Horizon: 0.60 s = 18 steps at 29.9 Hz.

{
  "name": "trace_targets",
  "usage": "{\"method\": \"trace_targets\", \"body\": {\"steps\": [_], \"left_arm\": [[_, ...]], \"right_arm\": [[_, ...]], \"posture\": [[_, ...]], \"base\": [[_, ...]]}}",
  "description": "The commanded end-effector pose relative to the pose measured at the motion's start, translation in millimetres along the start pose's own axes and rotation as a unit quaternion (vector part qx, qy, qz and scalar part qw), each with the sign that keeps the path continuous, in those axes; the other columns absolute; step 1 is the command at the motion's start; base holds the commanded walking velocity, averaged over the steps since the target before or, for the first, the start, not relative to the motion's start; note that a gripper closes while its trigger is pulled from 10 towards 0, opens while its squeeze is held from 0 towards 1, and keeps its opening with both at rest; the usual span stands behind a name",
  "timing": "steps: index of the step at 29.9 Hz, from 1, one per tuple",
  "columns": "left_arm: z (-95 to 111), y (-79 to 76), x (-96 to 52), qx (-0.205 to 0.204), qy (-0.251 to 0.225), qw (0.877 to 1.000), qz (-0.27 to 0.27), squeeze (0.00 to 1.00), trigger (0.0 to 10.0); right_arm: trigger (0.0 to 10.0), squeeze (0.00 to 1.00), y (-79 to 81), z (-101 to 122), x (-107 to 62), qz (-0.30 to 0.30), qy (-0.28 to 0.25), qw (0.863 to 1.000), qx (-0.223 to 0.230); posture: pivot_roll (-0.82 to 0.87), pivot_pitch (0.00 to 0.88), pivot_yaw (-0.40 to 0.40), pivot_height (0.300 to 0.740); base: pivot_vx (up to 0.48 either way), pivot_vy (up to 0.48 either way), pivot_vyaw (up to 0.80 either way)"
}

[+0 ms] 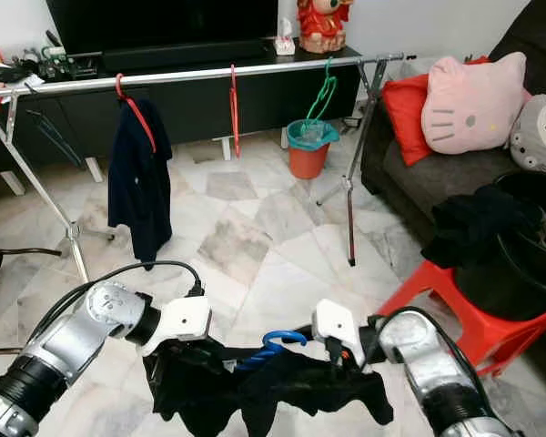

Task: Hang hanger

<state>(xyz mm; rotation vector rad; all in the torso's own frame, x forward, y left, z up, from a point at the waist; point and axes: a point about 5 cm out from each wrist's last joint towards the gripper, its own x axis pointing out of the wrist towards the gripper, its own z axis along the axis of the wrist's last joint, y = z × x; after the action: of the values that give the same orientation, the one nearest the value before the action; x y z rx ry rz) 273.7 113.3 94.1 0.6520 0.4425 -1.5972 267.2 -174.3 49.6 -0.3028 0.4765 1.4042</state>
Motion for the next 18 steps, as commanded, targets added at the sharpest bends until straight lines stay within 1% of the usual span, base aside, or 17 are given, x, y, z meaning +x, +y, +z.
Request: {"method": "trace_targets", "body": {"steps": [1,4,6,7,8,18], "left_arm": [[10.3,3.7,-2.3,0.018,-0.011,1.0,-0.001,0.0,10.0],[9.5,5.4,-2.8,0.018,-0.009,1.0,0.001,0.0,10.0],[9.1,6.3,-3.1,0.017,-0.008,1.0,0.001,0.0,10.0],[9.2,6.8,-3.3,0.016,-0.007,1.0,0.0,0.0,10.0],[9.4,7.2,-3.3,0.015,-0.007,1.0,0.0,0.0,10.0],[10.0,8.7,-3.9,0.015,-0.007,1.0,0.001,0.0,10.0]], "right_arm": [[10.0,0.0,0.3,-2.5,-1.6,-0.001,0.012,1.0,-0.006],[10.0,0.0,3.2,-6.9,-1.8,0.003,0.025,1.0,-0.002],[10.0,0.0,3.0,-6.5,-2.3,-0.001,0.023,1.0,0.005],[4.8,0.0,2.4,-6.8,-2.6,-0.006,0.021,1.0,0.011],[0.0,0.0,1.9,-8.9,-1.7,-0.007,0.021,1.0,0.009],[0.0,0.0,1.6,-11.2,-2.3,-0.011,0.023,1.0,0.011]], "posture": [[0.0,0.0,-0.05,0.74],[0.0,0.0,-0.045,0.74],[0.0,0.0,-0.043,0.74],[0.0,0.0,-0.041,0.74],[0.0,0.0,-0.038,0.74],[-0.01,0.0,-0.026,0.74]], "base": [[0.0,0.0,0.0],[0.0,0.0,0.0],[0.0,0.0,0.0],[0.0,0.0,0.0],[0.0,0.0,0.0],[0.0,0.0,0.0]]}}
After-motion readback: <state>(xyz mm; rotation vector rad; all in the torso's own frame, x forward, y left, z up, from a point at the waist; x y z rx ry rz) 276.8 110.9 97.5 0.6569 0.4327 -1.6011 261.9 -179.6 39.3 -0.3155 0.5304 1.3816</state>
